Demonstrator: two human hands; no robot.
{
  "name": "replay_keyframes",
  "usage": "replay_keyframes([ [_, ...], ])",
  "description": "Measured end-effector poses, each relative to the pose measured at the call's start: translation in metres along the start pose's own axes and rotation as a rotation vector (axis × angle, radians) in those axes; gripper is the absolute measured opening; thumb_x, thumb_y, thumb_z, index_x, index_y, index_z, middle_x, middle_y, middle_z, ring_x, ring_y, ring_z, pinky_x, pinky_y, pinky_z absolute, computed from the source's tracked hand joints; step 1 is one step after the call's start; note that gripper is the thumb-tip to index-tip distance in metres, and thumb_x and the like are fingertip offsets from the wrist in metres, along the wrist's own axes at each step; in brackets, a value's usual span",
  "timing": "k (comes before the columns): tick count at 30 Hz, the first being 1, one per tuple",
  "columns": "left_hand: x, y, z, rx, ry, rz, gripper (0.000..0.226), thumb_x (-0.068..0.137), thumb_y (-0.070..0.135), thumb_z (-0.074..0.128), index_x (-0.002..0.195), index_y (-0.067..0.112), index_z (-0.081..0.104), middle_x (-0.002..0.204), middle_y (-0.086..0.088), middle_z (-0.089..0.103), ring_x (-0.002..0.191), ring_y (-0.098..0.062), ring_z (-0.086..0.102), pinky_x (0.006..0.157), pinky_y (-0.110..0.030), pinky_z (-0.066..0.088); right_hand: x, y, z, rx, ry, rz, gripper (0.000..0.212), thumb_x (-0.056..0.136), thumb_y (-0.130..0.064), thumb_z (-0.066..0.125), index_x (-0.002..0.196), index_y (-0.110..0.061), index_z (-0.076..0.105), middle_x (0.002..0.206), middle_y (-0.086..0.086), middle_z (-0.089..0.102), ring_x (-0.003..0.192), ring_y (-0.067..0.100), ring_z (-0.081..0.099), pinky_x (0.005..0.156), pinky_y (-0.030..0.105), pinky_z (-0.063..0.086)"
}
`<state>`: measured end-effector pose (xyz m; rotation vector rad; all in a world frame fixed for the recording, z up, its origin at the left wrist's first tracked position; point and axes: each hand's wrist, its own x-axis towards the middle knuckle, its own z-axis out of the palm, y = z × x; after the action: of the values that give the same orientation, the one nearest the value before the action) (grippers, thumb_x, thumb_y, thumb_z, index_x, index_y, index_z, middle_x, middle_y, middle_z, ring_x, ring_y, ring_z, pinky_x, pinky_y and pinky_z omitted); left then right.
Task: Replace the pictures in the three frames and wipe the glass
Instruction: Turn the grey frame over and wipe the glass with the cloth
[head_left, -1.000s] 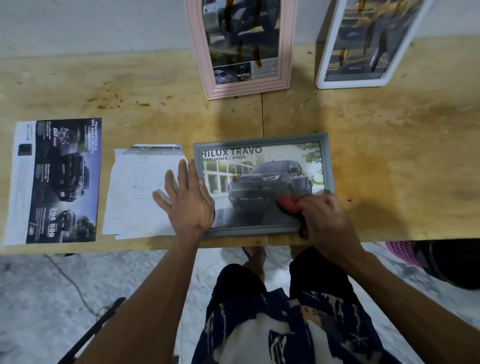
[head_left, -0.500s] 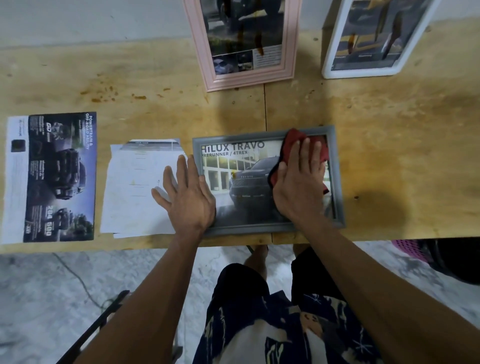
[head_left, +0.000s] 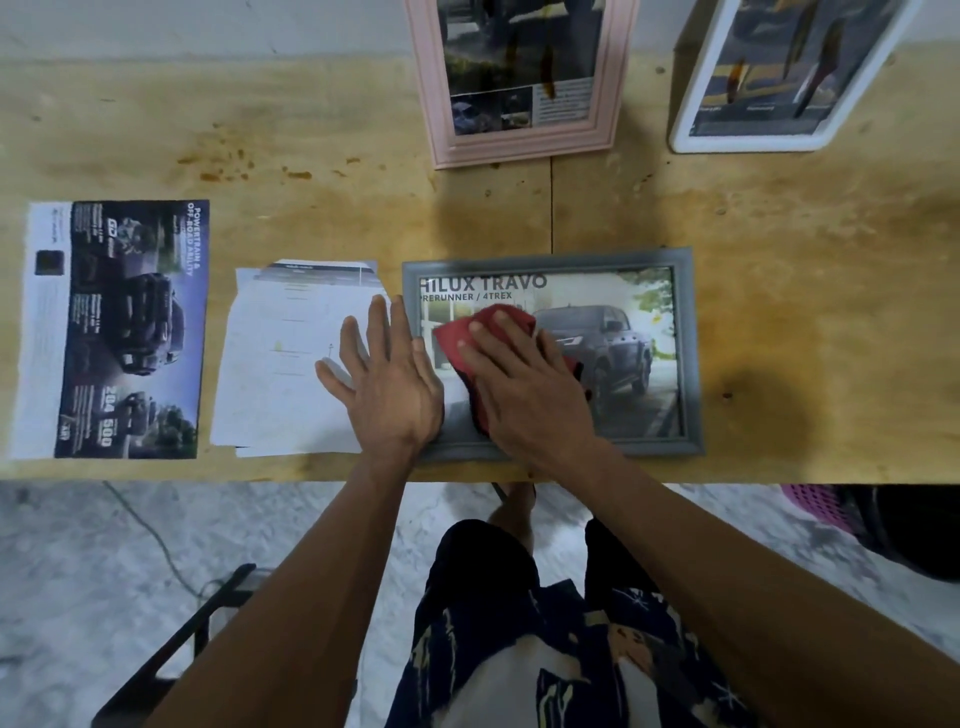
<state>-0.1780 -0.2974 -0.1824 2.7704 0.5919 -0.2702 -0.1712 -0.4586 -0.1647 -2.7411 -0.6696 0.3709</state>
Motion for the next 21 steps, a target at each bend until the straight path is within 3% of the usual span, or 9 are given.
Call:
replay_keyframes([
  [6, -0.001, 0.0, 0.0, 0.009, 0.01, 0.009, 0.053, 0.105, 0.042, 0.017, 0.157, 0.033, 0.017, 0.164, 0.011, 0.013, 0.152, -0.025, 0.004, 0.114, -0.066, 0.0, -0.057, 0.01, 0.004, -0.051, -0.001, -0.047, 0.045, 0.095, -0.03, 0.05, 0.139, -0.023, 0.053, 0.147, 0.0, 0.049, 0.141, 0.025, 0.037, 0.112, 0.051, 0.033],
  [10, -0.002, 0.002, -0.002, 0.014, 0.013, -0.008, 0.053, 0.105, 0.042, 0.017, 0.157, 0.033, 0.017, 0.164, 0.011, 0.015, 0.151, -0.026, 0.006, 0.114, -0.067, 0.0, -0.087, 0.028, -0.009, -0.023, 0.096, -0.144, 0.035, 0.093, -0.018, 0.048, 0.123, -0.013, 0.065, 0.12, 0.005, 0.066, 0.108, 0.03, 0.058, 0.089, 0.044, 0.051],
  [12, -0.003, 0.005, -0.004, 0.015, 0.009, -0.019, 0.052, 0.105, 0.041, 0.017, 0.157, 0.033, 0.016, 0.164, 0.011, 0.015, 0.151, -0.026, 0.006, 0.114, -0.067, 0.0, -0.089, 0.038, -0.033, 0.178, 0.14, 0.021, 0.028, 0.098, -0.02, 0.048, 0.121, -0.014, 0.064, 0.11, 0.003, 0.067, 0.095, 0.024, 0.058, 0.083, 0.038, 0.051],
  [15, -0.004, 0.009, -0.002, -0.001, 0.009, -0.046, 0.052, 0.105, 0.039, 0.018, 0.157, 0.032, 0.014, 0.164, 0.011, 0.014, 0.151, -0.027, 0.006, 0.113, -0.067, -0.001, -0.061, 0.065, -0.073, 0.451, 0.409, 0.378, 0.028, 0.102, -0.018, 0.048, 0.127, -0.018, 0.06, 0.108, -0.009, 0.063, 0.095, 0.004, 0.054, 0.081, 0.008, 0.039],
  [16, -0.004, 0.01, -0.002, -0.004, 0.017, -0.049, 0.053, 0.105, 0.038, 0.018, 0.157, 0.032, 0.014, 0.164, 0.011, 0.014, 0.151, -0.028, 0.006, 0.113, -0.068, -0.001, -0.045, 0.077, -0.078, 0.44, 0.447, 0.423, 0.032, 0.103, -0.019, 0.045, 0.132, -0.016, 0.057, 0.114, -0.007, 0.063, 0.101, 0.003, 0.054, 0.083, 0.007, 0.038],
  [18, -0.005, 0.011, 0.0, 0.002, 0.032, -0.046, 0.053, 0.105, 0.038, 0.019, 0.157, 0.031, 0.015, 0.164, 0.01, 0.015, 0.151, -0.028, 0.008, 0.113, -0.068, 0.0, -0.016, 0.091, -0.072, 0.32, 0.323, 0.439, 0.043, 0.105, -0.024, 0.035, 0.144, -0.013, 0.046, 0.14, 0.008, 0.053, 0.131, 0.022, 0.044, 0.109, 0.026, 0.034],
  [19, -0.005, 0.012, 0.001, 0.002, 0.038, -0.049, 0.053, 0.105, 0.037, 0.019, 0.157, 0.031, 0.015, 0.164, 0.01, 0.016, 0.151, -0.028, 0.008, 0.113, -0.068, 0.0, -0.008, 0.093, -0.059, 0.224, 0.245, 0.427, 0.047, 0.105, -0.026, 0.029, 0.148, -0.011, 0.039, 0.151, 0.013, 0.041, 0.143, 0.031, 0.03, 0.119, 0.038, 0.022],
  [21, -0.006, 0.012, 0.002, 0.004, 0.053, -0.051, 0.053, 0.105, 0.037, 0.019, 0.157, 0.029, 0.017, 0.164, 0.01, 0.017, 0.151, -0.028, 0.009, 0.113, -0.067, 0.002, -0.005, 0.087, -0.03, 0.069, 0.156, 0.378, 0.056, 0.1, -0.03, 0.024, 0.151, -0.008, 0.031, 0.158, 0.018, 0.026, 0.147, 0.042, 0.014, 0.12, 0.052, 0.01],
])
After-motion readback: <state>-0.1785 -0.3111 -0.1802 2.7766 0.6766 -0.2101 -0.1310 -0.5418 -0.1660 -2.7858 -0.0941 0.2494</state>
